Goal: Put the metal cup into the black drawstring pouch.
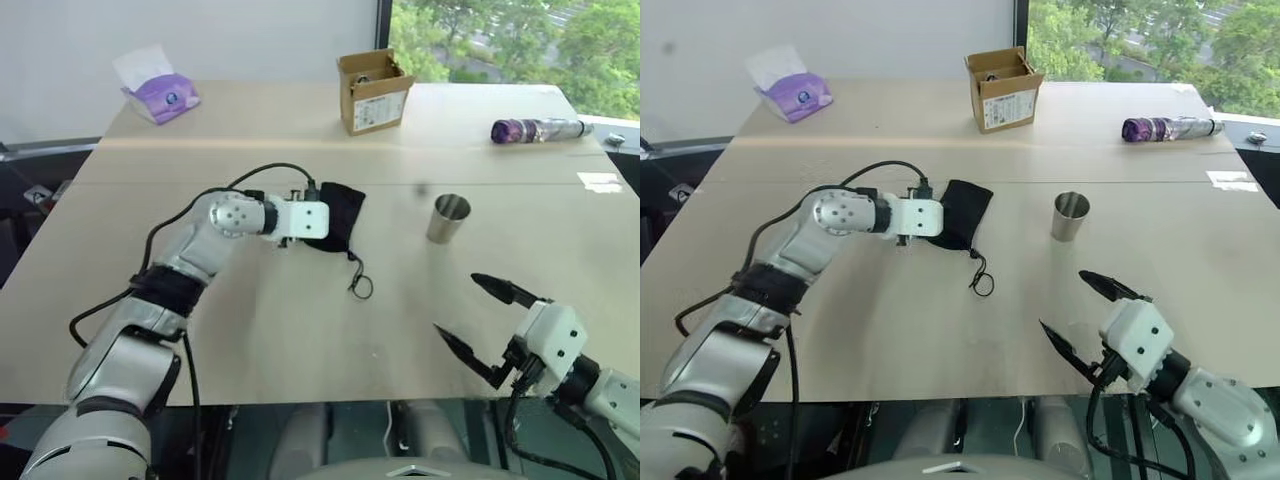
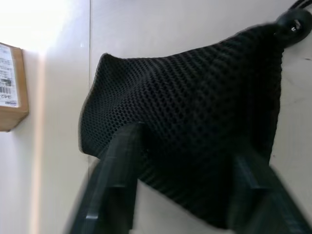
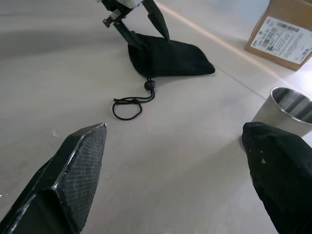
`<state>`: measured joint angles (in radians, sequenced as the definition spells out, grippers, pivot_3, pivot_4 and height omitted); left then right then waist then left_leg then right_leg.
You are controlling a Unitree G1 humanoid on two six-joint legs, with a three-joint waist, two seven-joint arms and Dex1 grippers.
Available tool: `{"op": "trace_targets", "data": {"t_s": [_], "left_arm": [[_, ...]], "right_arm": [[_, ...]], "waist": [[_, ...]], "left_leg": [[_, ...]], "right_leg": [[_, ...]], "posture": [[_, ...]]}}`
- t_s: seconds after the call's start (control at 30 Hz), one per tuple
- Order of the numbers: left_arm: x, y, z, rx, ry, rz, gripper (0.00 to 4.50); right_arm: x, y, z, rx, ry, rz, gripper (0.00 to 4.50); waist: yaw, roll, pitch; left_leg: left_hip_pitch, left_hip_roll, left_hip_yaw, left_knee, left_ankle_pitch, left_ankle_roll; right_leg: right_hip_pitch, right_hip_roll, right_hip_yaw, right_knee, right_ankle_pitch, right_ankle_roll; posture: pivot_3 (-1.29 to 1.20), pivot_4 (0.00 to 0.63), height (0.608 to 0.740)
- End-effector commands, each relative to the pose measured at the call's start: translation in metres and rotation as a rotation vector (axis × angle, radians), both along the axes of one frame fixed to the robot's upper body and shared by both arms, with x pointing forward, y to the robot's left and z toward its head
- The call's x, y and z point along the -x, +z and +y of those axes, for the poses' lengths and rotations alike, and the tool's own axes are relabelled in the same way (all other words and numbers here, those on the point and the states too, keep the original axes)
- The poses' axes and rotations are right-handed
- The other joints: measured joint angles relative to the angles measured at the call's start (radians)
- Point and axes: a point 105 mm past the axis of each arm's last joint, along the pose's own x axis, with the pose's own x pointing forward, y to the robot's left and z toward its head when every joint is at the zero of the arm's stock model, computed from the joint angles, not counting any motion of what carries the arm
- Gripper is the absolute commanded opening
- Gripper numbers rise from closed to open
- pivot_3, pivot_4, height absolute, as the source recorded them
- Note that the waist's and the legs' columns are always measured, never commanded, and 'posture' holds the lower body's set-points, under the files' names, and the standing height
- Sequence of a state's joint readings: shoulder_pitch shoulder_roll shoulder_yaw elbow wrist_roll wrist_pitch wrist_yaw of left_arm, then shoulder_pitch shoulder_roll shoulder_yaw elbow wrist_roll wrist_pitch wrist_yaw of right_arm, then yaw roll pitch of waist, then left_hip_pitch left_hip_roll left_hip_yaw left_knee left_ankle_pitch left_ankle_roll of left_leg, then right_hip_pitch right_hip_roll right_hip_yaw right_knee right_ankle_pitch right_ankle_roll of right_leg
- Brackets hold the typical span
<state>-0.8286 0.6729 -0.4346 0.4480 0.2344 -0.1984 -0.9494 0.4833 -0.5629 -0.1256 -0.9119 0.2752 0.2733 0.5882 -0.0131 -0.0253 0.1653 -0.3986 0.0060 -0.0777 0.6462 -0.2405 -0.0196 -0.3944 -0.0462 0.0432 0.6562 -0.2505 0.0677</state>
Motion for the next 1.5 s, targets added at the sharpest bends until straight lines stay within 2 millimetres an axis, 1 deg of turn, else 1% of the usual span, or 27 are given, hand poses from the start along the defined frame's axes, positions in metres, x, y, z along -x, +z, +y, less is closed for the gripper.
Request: {"op": "trace_targets", "data": {"t_s": [0.03,0.07,0.13,0.17,0.23,0.3,0.33,0.43,0.47,0.53,0.6,0.7,0.77,0.93,0.97,1.03,1.13,1.17,1.2,1.23,1.3,1.33,1.47,1.5], "left_arm": [[-0.006,0.015,-0.005,0.106,0.028,0.101,0.28],[-0.006,0.018,-0.005,0.173,0.076,0.205,0.06],[-0.004,0.026,-0.006,0.285,0.140,0.345,0.06],[-0.003,0.029,-0.007,0.319,0.166,0.389,0.06],[-0.001,0.031,-0.008,0.350,0.200,0.442,0.06],[0.001,0.035,-0.011,0.412,0.255,0.477,0.06],[0.001,0.036,-0.012,0.434,0.286,0.490,0.06],[0.000,0.040,-0.011,0.510,0.445,0.460,0.06],[-0.001,0.043,-0.009,0.526,0.500,0.420,0.06],[-0.001,0.046,-0.004,0.540,0.613,0.327,0.06],[0.003,0.046,0.003,0.536,0.738,0.265,0.06],[0.014,0.045,0.000,0.557,0.789,0.275,0.00],[0.019,0.044,0.000,0.565,0.816,0.272,0.00],[0.024,0.041,0.005,0.575,0.852,0.250,0.00],[0.024,0.040,0.006,0.577,0.858,0.250,0.00],[0.025,0.040,0.007,0.583,0.868,0.255,0.00],[0.024,0.041,0.007,0.588,0.869,0.248,0.00],[0.024,0.041,0.007,0.591,0.866,0.248,0.00],[0.024,0.042,0.006,0.597,0.863,0.255,0.00],[0.024,0.043,0.005,0.605,0.857,0.263,0.00],[0.023,0.044,0.004,0.623,0.844,0.276,0.00],[0.022,0.043,0.003,0.632,0.841,0.295,0.00],[0.021,0.045,-0.003,0.692,0.829,0.400,0.00],[0.020,0.047,-0.008,0.733,0.829,0.451,0.00]], "right_arm": [[-0.002,0.009,0.002,0.012,-0.050,-0.045,4.50],[-0.008,0.015,0.001,0.015,-0.083,-0.086,4.50],[-0.021,0.021,0.000,0.050,-0.134,-0.121,4.50],[-0.027,0.023,0.000,0.052,-0.144,-0.110,4.50],[-0.034,0.026,0.003,0.109,-0.125,-0.106,4.50],[-0.054,0.026,-0.003,0.229,-0.172,-0.089,4.50],[-0.063,0.030,-0.005,0.254,-0.192,-0.101,4.50],[-0.099,0.042,0.001,0.243,-0.166,-0.039,4.50],[-0.109,0.044,0.001,0.250,-0.160,-0.016,4.50],[-0.123,0.045,0.001,0.283,-0.147,0.018,4.50],[-0.131,0.044,0.003,0.333,-0.108,0.051,4.50],[-0.138,0.041,0.006,0.388,-0.060,0.090,3.66],[-0.142,0.038,0.007,0.426,-0.033,0.107,2.75],[-0.154,0.036,0.007,0.467,-0.029,0.124,2.75],[-0.156,0.035,0.007,0.482,-0.024,0.127,2.52],[-0.159,0.031,0.008,0.507,-0.016,0.131,1.92],[-0.163,0.025,0.008,0.544,-0.006,0.130,0.69],[-0.164,0.024,0.008,0.556,-0.002,0.125,0.20],[-0.165,0.024,0.008,0.564,-0.004,0.118,0.09],[-0.167,0.025,0.007,0.565,-0.009,0.110,0.09],[-0.164,0.035,0.007,0.532,-0.005,0.089,0.09],[-0.160,0.042,0.009,0.480,0.004,0.091,0.09],[-0.140,0.064,0.018,0.173,0.035,0.130,0.09],[-0.130,0.066,0.027,0.011,0.053,0.138,0.09]], "waist": [[0.000,0.000,0.000],[-0.001,0.000,0.000],[-0.009,-0.001,0.001],[-0.012,-0.001,0.001],[-0.016,-0.001,0.001],[-0.022,0.000,0.001],[-0.024,0.000,0.001],[-0.029,-0.001,0.002],[-0.028,-0.001,0.002],[-0.026,-0.001,0.002],[-0.025,-0.001,0.003],[-0.023,-0.001,0.003],[-0.023,-0.001,0.004],[-0.024,-0.001,0.004],[-0.024,-0.001,0.004],[-0.025,-0.001,0.004],[-0.024,-0.001,0.004],[-0.024,-0.001,0.004],[-0.023,-0.001,0.004],[-0.023,-0.001,0.004],[-0.023,-0.001,0.004],[-0.023,-0.001,0.004],[-0.021,-0.001,0.004],[-0.021,-0.001,0.004]], "left_leg": [[0.000,0.000,0.000,0.001,0.000,0.000],[0.000,0.000,0.000,0.001,0.000,0.000],[-0.001,0.000,0.000,0.002,0.000,0.000],[0.000,0.000,0.000,0.003,0.000,0.000],[0.000,0.000,0.000,0.003,0.000,0.000],[0.000,0.000,-0.001,0.003,0.000,0.000],[0.000,0.000,-0.002,0.003,0.000,0.000],[-0.001,0.000,-0.002,0.003,0.000,0.000],[0.000,0.000,-0.002,0.004,0.000,0.000],[-0.001,0.000,-0.003,0.003,0.000,0.000],[-0.001,0.000,-0.005,0.002,0.000,0.000],[-0.003,-0.001,-0.005,0.002,0.000,0.000],[-0.003,-0.001,-0.005,0.002,0.000,0.000],[-0.002,-0.001,-0.005,0.002,0.000,0.000],[-0.001,-0.001,-0.005,0.003,0.000,0.000],[-0.001,-0.001,-0.004,0.003,0.000,0.000],[-0.002,-0.001,-0.004,0.002,0.000,0.000],[-0.002,-0.001,-0.004,0.002,0.000,0.000],[-0.002,-0.002,-0.004,0.002,0.000,0.000],[-0.002,-0.002,-0.004,0.002,0.000,0.000],[-0.002,-0.002,-0.004,0.002,0.000,0.000],[-0.002,-0.002,-0.004,0.003,0.000,0.000],[-0.003,-0.002,-0.006,0.003,0.000,0.000],[-0.003,-0.002,-0.006,0.003,0.000,0.000]], "right_leg": [[0.000,0.000,0.000,0.000,0.000,0.000],[0.000,0.000,0.000,0.001,0.000,0.000],[0.000,0.000,0.000,0.002,0.000,0.000],[0.000,0.000,0.000,0.002,0.000,0.001],[0.000,0.000,0.000,0.003,-0.001,0.001],[0.000,0.000,-0.001,0.004,0.000,0.000],[0.000,0.000,0.000,0.004,0.000,0.000],[0.000,0.000,-0.001,0.004,0.000,0.000],[0.000,0.000,-0.001,0.004,0.000,0.000],[0.000,0.000,-0.001,0.004,0.000,0.000],[-0.001,0.000,-0.002,0.003,0.000,0.000],[-0.002,0.000,-0.003,0.002,0.000,0.000],[-0.002,-0.001,-0.003,0.002,0.000,0.000],[-0.002,-0.001,-0.003,0.005,0.000,0.000],[-0.002,-0.001,-0.002,0.005,0.000,0.000],[-0.002,-0.001,-0.002,0.005,0.000,0.000],[-0.002,-0.001,-0.002,0.004,0.000,0.000],[-0.002,-0.001,-0.002,0.004,0.000,0.000],[-0.002,-0.001,-0.002,0.004,0.000,0.000],[-0.002,-0.002,-0.002,0.004,0.000,0.000],[-0.002,-0.002,-0.002,0.004,0.000,0.000],[-0.002,-0.002,-0.002,0.004,0.000,0.000],[-0.002,-0.002,-0.003,0.004,0.000,0.000],[-0.002,-0.002,-0.004,0.004,0.000,0.000]], "posture": [[0.00,0.150,0.740],[0.00,0.150,0.740],[0.00,0.150,0.740],[0.00,0.150,0.740],[0.00,0.150,0.740],[0.00,0.150,0.740],[0.00,0.150,0.740],[0.00,0.150,0.740],[0.00,0.150,0.740],[0.00,0.150,0.740],[0.00,0.150,0.740],[0.00,0.150,0.740],[0.00,0.150,0.740],[0.00,0.150,0.740],[0.00,0.150,0.740],[0.00,0.150,0.740],[0.00,0.150,0.740],[0.00,0.150,0.740],[0.00,0.150,0.740],[0.00,0.150,0.740],[0.00,0.150,0.740],[0.00,0.150,0.740],[0.00,0.150,0.740],[0.00,0.150,0.740]]}}
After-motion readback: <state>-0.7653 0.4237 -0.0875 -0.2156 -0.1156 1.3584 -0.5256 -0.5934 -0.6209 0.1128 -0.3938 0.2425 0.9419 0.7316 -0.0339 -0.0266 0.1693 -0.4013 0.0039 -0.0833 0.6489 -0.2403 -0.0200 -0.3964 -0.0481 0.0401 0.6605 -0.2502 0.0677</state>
